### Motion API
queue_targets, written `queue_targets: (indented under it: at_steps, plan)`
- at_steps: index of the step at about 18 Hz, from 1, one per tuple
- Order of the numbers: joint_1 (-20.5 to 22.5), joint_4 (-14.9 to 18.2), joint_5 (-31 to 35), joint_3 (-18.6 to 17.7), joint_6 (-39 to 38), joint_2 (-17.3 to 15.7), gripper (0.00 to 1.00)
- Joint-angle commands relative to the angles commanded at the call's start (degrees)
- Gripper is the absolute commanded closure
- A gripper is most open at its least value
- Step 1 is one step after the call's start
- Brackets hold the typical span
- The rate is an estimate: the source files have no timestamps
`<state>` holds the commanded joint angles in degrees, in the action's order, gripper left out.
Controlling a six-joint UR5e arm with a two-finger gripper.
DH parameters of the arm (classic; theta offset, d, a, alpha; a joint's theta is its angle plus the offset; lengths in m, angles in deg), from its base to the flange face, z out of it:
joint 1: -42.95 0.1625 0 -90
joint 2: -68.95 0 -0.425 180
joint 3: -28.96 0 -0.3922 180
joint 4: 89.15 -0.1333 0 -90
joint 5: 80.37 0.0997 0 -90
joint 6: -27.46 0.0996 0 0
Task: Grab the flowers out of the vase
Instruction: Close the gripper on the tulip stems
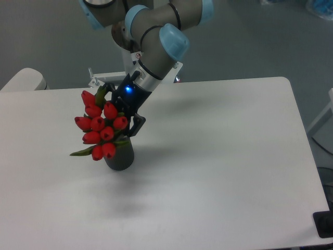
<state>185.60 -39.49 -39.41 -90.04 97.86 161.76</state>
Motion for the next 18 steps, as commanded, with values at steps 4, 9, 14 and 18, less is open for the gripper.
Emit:
queue_targets:
  at_steps: [4,9,14,18]
  plan:
    - [0.18,-0.09,-0.27,0.09,0.09,0.0,0.45]
    - [1.67,-0.26,-0.27,0.0,2.2,0.0,0.56]
    - [1.94,-0.26,-0.62,0.35,2.11,0.0,0.64]
    - [2.11,-0.09,-0.88,0.61,1.58,0.0,0.65]
